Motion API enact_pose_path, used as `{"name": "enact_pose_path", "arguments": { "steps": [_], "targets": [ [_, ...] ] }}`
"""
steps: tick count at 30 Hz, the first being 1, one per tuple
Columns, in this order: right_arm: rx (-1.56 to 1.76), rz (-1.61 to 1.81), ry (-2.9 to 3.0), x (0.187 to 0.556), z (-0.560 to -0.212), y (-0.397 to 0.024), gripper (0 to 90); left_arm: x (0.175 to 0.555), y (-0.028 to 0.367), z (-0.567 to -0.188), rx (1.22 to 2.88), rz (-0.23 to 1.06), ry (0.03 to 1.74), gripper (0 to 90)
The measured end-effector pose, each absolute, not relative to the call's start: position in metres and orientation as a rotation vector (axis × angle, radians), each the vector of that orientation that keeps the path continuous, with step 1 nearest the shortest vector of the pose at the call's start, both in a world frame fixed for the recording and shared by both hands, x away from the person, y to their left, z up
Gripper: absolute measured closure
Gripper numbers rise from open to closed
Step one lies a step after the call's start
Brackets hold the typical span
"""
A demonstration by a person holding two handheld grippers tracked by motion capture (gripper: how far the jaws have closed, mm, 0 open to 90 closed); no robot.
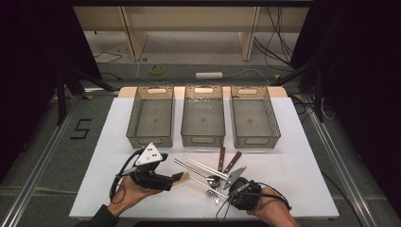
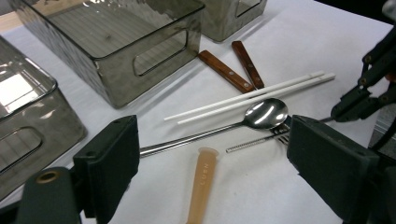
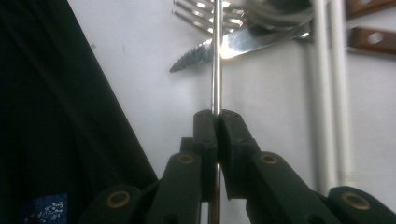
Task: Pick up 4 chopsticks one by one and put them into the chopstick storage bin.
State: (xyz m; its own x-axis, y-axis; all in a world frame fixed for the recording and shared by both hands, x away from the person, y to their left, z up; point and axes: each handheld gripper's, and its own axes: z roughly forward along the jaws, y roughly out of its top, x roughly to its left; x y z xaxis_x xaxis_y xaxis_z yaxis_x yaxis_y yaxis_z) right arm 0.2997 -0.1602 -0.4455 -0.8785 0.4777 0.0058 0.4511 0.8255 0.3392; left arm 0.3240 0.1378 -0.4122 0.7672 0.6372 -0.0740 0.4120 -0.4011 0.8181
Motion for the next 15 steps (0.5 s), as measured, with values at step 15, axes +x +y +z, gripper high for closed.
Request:
{"name": "enact_pose_path", "arguments": {
  "steps": [15],
  "targets": [
    [0.537,0.534,2.911,0.306,-0.42,-0.147,86.3,0.318,0.105,-0.417,2.221,0.236,0.618,18.2]
  ]
}}
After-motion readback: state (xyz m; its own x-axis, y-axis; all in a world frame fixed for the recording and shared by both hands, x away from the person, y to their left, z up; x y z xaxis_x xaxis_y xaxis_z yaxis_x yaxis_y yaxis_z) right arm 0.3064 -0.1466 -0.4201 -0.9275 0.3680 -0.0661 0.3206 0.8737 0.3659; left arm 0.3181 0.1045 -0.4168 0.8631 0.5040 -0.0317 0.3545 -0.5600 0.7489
